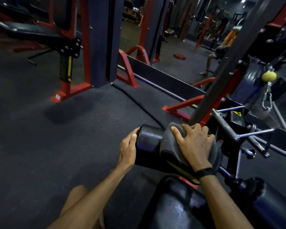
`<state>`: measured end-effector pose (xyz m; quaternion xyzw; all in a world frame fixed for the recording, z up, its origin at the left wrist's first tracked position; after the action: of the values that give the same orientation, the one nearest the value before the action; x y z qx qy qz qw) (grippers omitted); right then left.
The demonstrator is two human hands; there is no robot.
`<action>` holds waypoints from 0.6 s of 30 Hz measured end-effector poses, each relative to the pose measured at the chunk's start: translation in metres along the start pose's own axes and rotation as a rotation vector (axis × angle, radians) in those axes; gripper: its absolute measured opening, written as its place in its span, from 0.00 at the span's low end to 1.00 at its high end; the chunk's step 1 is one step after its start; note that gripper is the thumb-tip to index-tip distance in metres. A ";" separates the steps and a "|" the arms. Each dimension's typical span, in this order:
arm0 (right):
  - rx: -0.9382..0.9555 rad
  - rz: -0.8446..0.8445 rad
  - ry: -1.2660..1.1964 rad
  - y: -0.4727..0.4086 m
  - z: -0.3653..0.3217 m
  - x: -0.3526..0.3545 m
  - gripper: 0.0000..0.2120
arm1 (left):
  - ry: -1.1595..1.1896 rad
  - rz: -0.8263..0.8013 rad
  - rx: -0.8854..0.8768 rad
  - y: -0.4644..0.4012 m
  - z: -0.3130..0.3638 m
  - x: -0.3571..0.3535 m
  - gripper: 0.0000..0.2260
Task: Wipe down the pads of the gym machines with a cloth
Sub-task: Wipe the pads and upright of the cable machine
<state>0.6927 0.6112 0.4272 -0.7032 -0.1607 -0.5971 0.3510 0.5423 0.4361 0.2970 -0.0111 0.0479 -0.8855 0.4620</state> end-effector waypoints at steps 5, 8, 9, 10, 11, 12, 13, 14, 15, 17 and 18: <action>0.026 0.007 0.126 -0.002 -0.040 -0.003 0.25 | 0.169 0.011 0.117 -0.024 0.010 0.002 0.21; 0.118 0.036 0.062 0.009 -0.087 -0.006 0.22 | 0.170 -0.012 0.189 -0.026 0.006 -0.004 0.23; 0.154 0.044 0.045 0.013 -0.101 -0.007 0.21 | 0.175 -0.013 0.213 -0.024 0.003 -0.004 0.22; 0.187 0.051 0.029 0.016 -0.112 -0.009 0.21 | 0.181 -0.003 0.243 -0.022 -0.001 -0.002 0.22; 0.214 0.050 0.011 0.018 -0.117 -0.010 0.21 | 0.179 0.012 0.267 -0.021 -0.004 0.000 0.22; 0.237 0.046 -0.010 0.019 -0.116 -0.010 0.22 | 0.182 0.015 0.281 -0.022 -0.007 0.002 0.23; 0.256 0.046 -0.035 0.019 -0.111 -0.009 0.22 | 0.183 0.017 0.294 -0.025 -0.008 0.003 0.23; 0.272 0.051 -0.060 0.020 -0.103 -0.007 0.22 | 0.190 0.018 0.309 -0.028 -0.006 0.004 0.24; 0.283 0.062 -0.076 0.020 -0.092 -0.004 0.22 | 0.184 0.022 0.334 -0.031 -0.004 0.003 0.25; 0.266 0.082 -0.079 0.020 -0.067 0.000 0.22 | 0.154 0.014 0.381 -0.038 0.002 -0.004 0.23; 0.242 0.090 -0.072 0.019 -0.054 0.002 0.22 | 0.110 0.001 0.393 -0.041 0.005 -0.009 0.24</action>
<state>0.6655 0.5605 0.4255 -0.6831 -0.2124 -0.5316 0.4536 0.5143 0.4668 0.3065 0.1278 -0.1006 -0.8769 0.4523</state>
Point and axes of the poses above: each hand's wrist, its own y-axis away from the middle knuckle, its own x-axis out of the back of the hand, z = x × y, the point moved 10 cm from there along -y, towards the middle knuckle, and after that the axes turned 8 degrees about -z, right-handed, at the moved point
